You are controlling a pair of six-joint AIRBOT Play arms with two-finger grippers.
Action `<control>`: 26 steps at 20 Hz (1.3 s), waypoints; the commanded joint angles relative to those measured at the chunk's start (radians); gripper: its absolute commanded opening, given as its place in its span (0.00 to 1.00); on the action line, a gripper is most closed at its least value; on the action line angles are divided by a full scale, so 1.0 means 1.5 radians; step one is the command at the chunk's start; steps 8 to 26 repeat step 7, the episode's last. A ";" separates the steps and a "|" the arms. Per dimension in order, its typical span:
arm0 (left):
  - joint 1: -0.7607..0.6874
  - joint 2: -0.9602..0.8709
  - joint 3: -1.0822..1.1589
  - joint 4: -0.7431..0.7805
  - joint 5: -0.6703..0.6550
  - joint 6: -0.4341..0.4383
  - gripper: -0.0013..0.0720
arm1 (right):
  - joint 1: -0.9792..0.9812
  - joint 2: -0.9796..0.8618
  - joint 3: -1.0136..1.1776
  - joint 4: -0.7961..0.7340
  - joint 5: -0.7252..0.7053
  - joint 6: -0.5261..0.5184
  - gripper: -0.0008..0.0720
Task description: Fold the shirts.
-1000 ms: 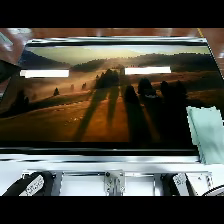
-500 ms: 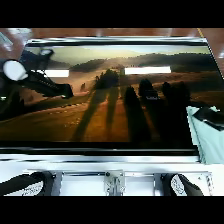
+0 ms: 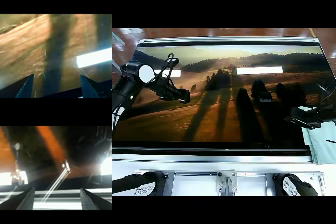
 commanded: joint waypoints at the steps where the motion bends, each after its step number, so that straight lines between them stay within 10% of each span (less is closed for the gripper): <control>1: -0.001 -0.002 0.000 0.003 0.002 -0.001 0.92 | 0.007 -0.002 0.000 0.010 0.004 0.002 0.97; 26: -0.001 -0.003 0.000 0.003 0.002 0.007 0.92 | 0.007 -0.002 0.000 0.010 0.004 0.002 0.97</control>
